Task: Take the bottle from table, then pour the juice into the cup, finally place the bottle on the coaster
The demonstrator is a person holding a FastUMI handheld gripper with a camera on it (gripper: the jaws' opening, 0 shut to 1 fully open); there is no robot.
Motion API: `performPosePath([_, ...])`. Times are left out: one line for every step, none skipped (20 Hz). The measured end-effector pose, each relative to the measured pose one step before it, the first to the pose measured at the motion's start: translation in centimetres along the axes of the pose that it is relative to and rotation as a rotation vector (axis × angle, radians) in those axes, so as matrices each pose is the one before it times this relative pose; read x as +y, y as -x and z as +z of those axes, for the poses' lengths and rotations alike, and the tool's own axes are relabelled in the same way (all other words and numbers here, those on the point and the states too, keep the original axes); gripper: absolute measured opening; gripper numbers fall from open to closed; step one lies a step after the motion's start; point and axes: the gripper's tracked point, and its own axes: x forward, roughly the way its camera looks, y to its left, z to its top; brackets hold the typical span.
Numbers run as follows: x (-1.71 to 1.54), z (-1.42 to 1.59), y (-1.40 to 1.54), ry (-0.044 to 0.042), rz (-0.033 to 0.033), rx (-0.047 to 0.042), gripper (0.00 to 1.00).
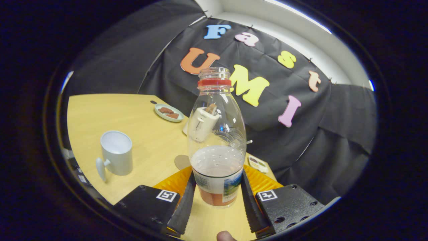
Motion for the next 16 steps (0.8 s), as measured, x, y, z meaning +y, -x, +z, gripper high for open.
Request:
performPosePath([-0.031,0.301,-0.272,0.0541,-0.01267,-0.00508,0.73])
performPosePath([0.21,0.09,-0.225,0.03769,-0.00384,-0.00549,0.73])
performPosePath([0.207,0.272,-0.23,0.02896,-0.00469,-0.00555,0.73])
performPosePath([0.108,0.435,-0.203,0.03837,-0.00755,-0.00471,0.73])
performPosePath([0.221,0.323,-0.151,0.03552,-0.00494,-0.00584,0.73])
performPosePath([0.26,0.092,-0.082,0.03773,-0.00398,-0.00363,0.73])
performPosePath([0.224,0.083,0.114,0.03385,-0.00502,-0.00208,0.73])
performPosePath([0.231,0.196,-0.125,0.04231,-0.00859,-0.0072,0.73])
performPosePath([0.102,0.384,0.012,0.04457,-0.01701,-0.01627,0.73])
performPosePath([0.271,0.329,-0.206,0.04297,-0.01302,-0.01368,0.73])
performPosePath([0.409,0.195,-0.271,0.03715,-0.00349,-0.01011,0.73])
performPosePath([0.435,0.118,-0.32,0.02974,0.00311,-0.00702,0.73])
performPosePath([0.501,0.215,-0.221,0.02588,0.00442,-0.00541,0.73])
performPosePath([0.323,0.217,-0.181,0.02683,0.00416,-0.00539,0.73])
performPosePath([0.44,0.29,-0.035,0.03089,0.002,-0.00735,0.73])
performPosePath([0.217,0.279,0.028,0.03638,-0.00508,-0.0072,0.73])
